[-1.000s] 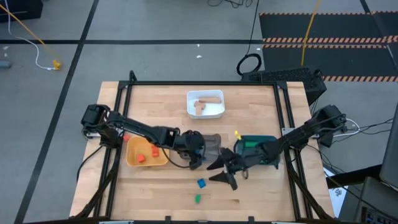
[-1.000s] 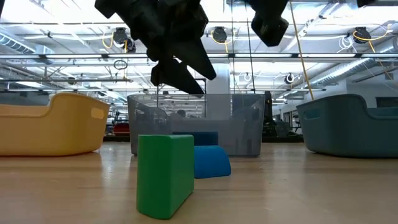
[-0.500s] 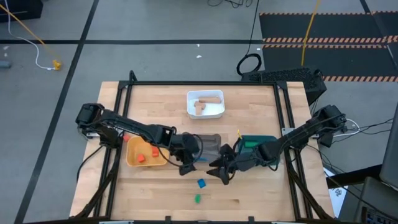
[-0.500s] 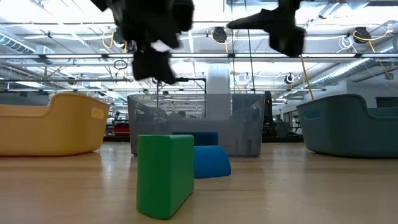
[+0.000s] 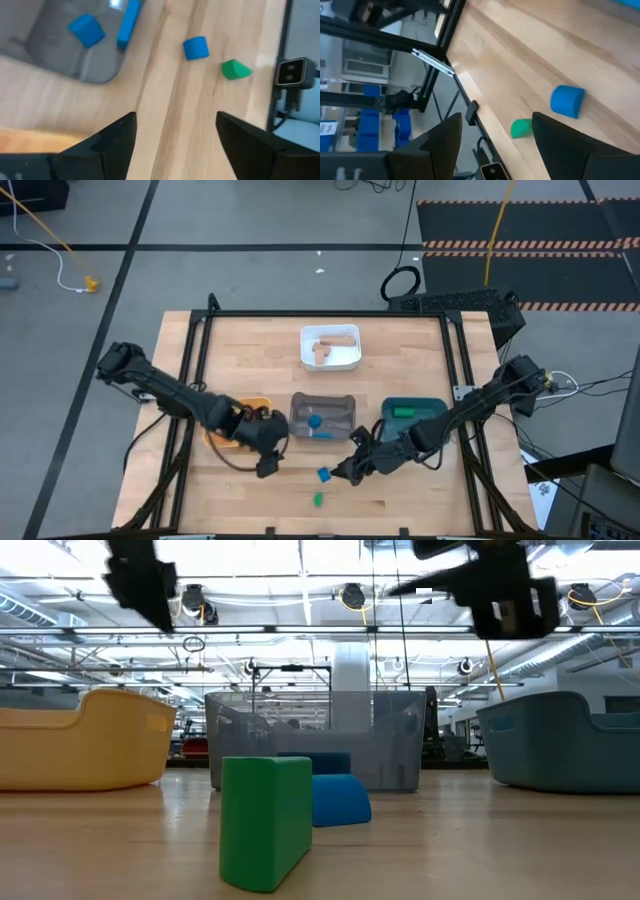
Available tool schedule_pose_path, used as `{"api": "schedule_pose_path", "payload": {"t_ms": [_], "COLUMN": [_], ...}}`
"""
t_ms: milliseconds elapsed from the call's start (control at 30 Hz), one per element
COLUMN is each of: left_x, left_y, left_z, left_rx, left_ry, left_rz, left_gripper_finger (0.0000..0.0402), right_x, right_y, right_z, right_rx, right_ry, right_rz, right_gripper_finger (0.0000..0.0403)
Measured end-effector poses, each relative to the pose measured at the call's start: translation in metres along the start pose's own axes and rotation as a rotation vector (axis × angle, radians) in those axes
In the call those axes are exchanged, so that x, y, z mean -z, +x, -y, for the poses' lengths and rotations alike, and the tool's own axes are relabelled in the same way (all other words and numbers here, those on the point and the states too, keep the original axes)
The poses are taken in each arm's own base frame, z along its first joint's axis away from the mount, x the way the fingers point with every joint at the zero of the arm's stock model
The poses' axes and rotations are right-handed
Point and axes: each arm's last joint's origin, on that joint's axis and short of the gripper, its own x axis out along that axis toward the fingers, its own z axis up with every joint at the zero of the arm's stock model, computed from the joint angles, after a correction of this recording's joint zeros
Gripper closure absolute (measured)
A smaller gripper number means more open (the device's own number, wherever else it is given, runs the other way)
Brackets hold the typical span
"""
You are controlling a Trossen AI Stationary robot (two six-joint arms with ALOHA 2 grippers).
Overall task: Sort & place blocks by color
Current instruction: Put the blue half circle block into the black bin
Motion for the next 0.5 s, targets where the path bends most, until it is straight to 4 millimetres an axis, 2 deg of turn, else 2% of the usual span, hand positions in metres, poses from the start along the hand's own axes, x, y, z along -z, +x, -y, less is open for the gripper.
{"api": "schedule_pose_path", "payload": {"t_ms": [167, 367, 500], "left_x": [0.021, 0.041, 0.053], "left_y": [-0.01, -0.013, -0.016], "left_z": [0.016, 0.032, 0.041], "left_rx": [-0.06, -0.097, -0.105], "left_ry": [0.009, 0.015, 0.025], "left_rz": [0.041, 0.076, 0.103], "left_gripper_finger": [0.013, 0.0131, 0.0131], "right_x": [0.004, 0.007, 0.009], "right_y": [0.021, 0.036, 0.051], "right_z": [-0.008, 0.0, 0.0], "right_rx": [0.101, 0.293, 0.314], "right_ry": [-0.073, -0.121, -0.183], "right_rz": [-0.026, -0.049, -0.016], "right_gripper_finger": [0.0172, 0.0177, 0.0192]}}
